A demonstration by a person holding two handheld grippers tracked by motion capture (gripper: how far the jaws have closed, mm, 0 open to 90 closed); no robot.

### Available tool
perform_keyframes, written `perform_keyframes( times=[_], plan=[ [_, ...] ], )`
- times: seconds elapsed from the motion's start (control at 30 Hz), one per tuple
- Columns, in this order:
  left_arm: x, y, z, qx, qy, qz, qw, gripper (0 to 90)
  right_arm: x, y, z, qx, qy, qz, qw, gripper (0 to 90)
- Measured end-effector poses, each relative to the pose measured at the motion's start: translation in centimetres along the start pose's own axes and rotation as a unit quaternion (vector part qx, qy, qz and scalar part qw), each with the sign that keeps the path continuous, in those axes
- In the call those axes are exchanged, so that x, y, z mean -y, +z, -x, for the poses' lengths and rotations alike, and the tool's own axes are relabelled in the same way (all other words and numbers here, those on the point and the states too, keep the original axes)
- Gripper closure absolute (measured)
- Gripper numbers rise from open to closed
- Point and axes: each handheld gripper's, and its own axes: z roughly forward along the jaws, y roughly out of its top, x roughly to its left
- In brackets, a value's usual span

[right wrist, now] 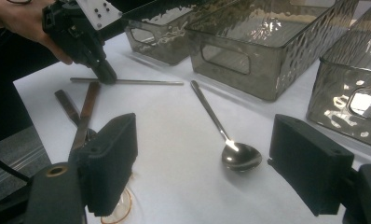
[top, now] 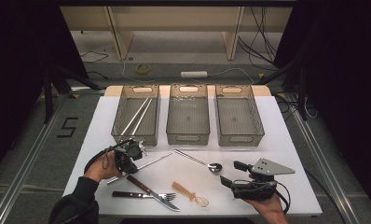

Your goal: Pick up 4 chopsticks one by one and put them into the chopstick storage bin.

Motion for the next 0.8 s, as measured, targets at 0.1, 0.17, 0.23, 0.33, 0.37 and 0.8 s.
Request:
perform_keyframes(
  times=[0.1, 0.17, 0.23, 0.33, 0.37, 0.8],
  plan=[
    [0.1, -0.3, -0.2, -0.003, -0.004, 0.007, 1.0, 85.1, 0.0, 0.0, 0.0, 0.0, 0.001, 0.0, 1.0, 24.2],
    [0.2, -0.7, -0.2, -0.006, -0.009, 0.016, 0.9998, 85.1, 0.0, 0.0, 0.0, 0.0, 0.001, 0.0, 1.0, 24.2],
    [0.3, -1.2, -0.2, -0.006, -0.006, 0.021, 0.9997, 85.1, 0.0, 0.0, 0.0, 0.0, 0.0, 0.0, 1.0, 24.1],
    [0.2, -1.9, -0.3, -0.012, -0.002, 0.024, 0.9996, 85.1, 0.0, 0.0, 0.0, 0.0, 0.0, 0.0, 1.0, 24.1],
    [0.2, -2.1, -0.2, -0.011, -0.005, 0.029, 0.9995, 85.1, 0.0, 0.0, 0.0, 0.0, 0.0, 0.0, 1.0, 24.1],
    [0.3, -5.0, -0.3, -0.021, -0.025, 0.09, 0.9955, 85.0, 0.0, 0.0, 0.0, 0.0, 0.0, 0.0, 1.0, 24.2]
  ],
)
